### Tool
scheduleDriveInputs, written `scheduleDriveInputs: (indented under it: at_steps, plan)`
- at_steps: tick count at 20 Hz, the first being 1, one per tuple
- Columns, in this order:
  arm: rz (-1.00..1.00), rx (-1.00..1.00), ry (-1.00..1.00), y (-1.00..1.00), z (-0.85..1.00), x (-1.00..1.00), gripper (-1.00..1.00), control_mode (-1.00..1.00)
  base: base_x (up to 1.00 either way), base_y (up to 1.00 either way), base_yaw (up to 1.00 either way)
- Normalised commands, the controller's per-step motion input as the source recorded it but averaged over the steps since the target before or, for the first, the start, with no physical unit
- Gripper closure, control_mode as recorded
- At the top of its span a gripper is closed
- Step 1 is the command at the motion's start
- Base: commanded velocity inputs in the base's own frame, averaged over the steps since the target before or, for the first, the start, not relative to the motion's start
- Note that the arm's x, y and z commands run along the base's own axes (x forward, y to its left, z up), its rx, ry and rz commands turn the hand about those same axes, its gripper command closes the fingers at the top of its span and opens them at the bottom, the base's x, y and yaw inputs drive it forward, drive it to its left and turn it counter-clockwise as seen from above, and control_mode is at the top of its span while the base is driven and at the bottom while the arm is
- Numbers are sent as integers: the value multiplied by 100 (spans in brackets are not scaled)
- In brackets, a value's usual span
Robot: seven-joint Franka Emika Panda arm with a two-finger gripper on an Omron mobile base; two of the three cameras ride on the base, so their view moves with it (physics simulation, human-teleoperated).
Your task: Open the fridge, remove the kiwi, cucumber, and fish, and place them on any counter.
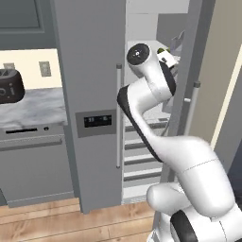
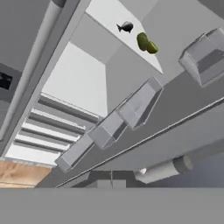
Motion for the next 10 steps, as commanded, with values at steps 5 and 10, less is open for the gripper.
scheduleDriveInputs:
  at_steps: [5, 10]
  plan:
    - [-7, -7, 6, 8, -1, 100, 100, -100, 0, 0, 0]
    - [-11, -6, 3, -10, 0, 99, 100, -100, 0, 0, 0]
